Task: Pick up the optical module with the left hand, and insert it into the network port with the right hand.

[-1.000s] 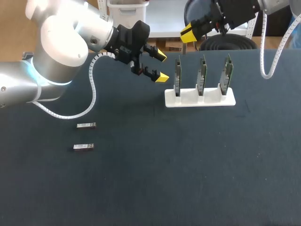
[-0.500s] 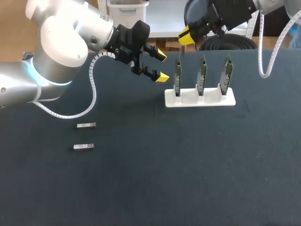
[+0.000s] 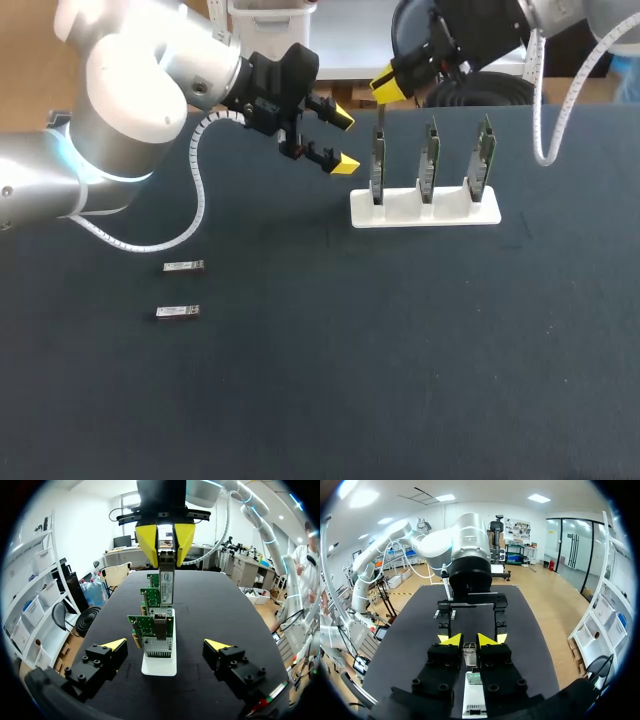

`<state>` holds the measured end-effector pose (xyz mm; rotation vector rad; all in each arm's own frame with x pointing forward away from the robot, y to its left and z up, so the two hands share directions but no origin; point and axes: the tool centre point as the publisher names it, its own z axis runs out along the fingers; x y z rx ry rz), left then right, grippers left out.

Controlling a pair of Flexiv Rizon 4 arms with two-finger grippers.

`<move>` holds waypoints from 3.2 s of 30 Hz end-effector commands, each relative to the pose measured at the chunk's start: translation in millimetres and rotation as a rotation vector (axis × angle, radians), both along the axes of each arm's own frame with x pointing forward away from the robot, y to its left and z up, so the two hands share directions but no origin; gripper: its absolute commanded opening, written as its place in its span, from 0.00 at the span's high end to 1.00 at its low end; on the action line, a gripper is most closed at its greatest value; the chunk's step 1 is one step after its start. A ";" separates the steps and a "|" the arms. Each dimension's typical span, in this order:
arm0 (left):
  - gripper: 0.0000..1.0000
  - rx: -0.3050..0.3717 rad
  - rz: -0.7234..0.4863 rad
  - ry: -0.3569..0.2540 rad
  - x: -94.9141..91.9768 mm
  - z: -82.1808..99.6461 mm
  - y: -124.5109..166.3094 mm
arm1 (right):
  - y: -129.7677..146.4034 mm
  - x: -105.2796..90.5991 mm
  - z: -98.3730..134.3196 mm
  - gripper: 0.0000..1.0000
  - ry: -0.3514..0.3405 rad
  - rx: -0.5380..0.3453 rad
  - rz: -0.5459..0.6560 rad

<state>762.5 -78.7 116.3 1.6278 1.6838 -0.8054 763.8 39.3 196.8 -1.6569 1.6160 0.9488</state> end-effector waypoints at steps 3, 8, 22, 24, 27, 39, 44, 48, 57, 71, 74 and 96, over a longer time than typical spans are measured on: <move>0.00 0.005 0.000 0.002 0.2 0.7 -0.3 | 2.8 6.1 -5.5 1.00 0.008 0.006 0.006; 0.00 0.005 0.000 0.002 0.2 0.7 -0.3 | 1.0 2.6 -6.7 1.00 0.015 0.013 0.009; 0.00 0.005 0.000 0.002 0.2 0.7 -0.3 | -2.6 -2.5 -13.4 1.00 0.016 -0.009 0.026; 0.00 0.005 0.000 0.002 0.2 0.7 -0.3 | -2.8 -1.7 -14.9 1.00 0.014 -0.011 0.016; 0.00 0.005 0.000 0.002 0.2 0.7 -0.3 | -2.9 -0.9 -15.9 1.00 0.016 -0.009 0.011; 0.00 0.005 0.000 0.002 0.2 0.7 -0.3 | -2.7 1.0 -19.3 1.00 0.020 -0.011 0.014; 0.00 0.005 0.000 0.002 0.2 0.7 -0.3 | -4.3 1.2 -21.5 1.00 0.024 -0.014 0.010; 0.00 0.005 0.000 0.002 0.2 0.7 -0.3 | -4.0 1.9 -20.1 1.00 0.022 -0.006 0.008; 0.00 0.005 0.000 0.002 0.2 0.7 -0.3 | -1.3 5.9 -11.7 1.00 -0.001 0.014 0.011; 0.00 0.005 0.000 0.002 0.2 0.7 -0.3 | -2.3 9.7 -18.1 1.00 0.006 0.008 0.007; 0.00 0.005 0.000 0.002 0.2 0.7 -0.3 | -2.8 10.0 -19.8 1.00 0.010 0.005 0.007; 0.00 0.005 0.000 0.002 0.2 0.7 -0.3 | -4.4 6.1 -29.9 0.00 0.038 -0.010 -0.009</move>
